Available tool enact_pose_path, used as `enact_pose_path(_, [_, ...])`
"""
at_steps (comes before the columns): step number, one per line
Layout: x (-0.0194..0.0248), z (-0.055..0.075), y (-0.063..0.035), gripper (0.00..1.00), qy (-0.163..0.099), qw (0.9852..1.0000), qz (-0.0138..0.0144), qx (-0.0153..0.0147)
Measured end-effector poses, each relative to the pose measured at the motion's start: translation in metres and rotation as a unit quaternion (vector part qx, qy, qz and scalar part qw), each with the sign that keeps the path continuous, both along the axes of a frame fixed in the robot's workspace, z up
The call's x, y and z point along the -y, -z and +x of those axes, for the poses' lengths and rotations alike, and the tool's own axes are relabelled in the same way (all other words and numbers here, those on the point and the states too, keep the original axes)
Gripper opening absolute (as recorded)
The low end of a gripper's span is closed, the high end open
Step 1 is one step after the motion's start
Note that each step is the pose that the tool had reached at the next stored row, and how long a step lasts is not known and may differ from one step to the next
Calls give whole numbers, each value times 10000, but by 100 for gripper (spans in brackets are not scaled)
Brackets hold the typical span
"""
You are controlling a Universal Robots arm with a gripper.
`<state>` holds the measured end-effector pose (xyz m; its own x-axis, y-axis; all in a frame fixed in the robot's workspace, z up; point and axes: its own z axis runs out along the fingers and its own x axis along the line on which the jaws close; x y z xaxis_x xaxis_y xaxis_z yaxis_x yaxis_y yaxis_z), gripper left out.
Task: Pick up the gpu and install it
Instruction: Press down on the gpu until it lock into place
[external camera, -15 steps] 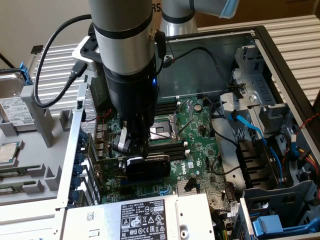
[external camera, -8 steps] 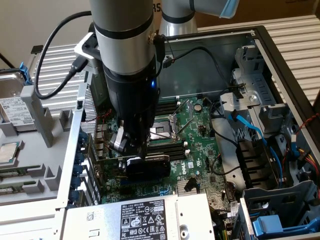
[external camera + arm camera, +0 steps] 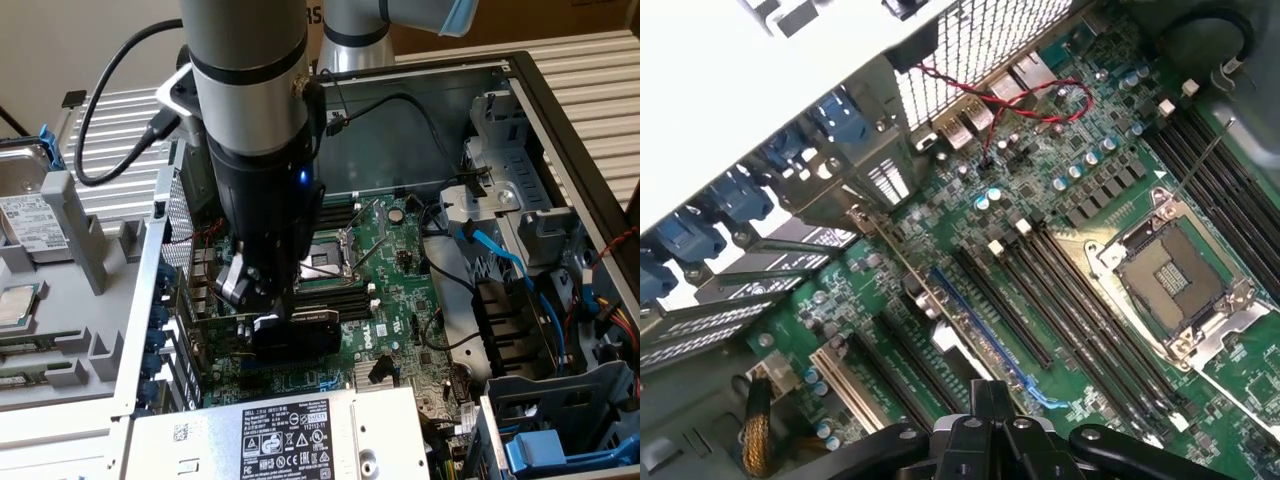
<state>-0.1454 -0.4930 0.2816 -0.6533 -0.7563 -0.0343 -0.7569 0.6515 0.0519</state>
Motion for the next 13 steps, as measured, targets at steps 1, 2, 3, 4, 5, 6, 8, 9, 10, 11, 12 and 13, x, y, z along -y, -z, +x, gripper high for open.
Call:
enact_pose_path(1, [0,0,4,11,64,10000,0,-5])
enact_pose_path(2, [0,0,8,11,135,9999,0,-11])
enact_pose_path(3, [0,0,11,11,197,9998,0,-18])
enact_pose_path(4, [0,0,13,11,257,9997,-1,-25])
enact_pose_path(5, [0,-1,16,11,316,9995,0,-31])
enact_pose_path(6, [0,-1,18,11,372,9993,0,-36])
enact_pose_path(8, [0,-2,22,11,486,9988,0,-47])
enact_pose_path(9, [0,-2,24,11,544,9985,0,-52])
enact_pose_path(10, [0,-3,26,11,601,9982,0,-59])
enact_pose_path(11, [0,-4,28,11,659,9978,0,-66])
enact_pose_path(12, [0,-4,29,11,712,9974,0,-74])
enact_pose_path(13, [0,-6,30,11,748,9972,0,-79])
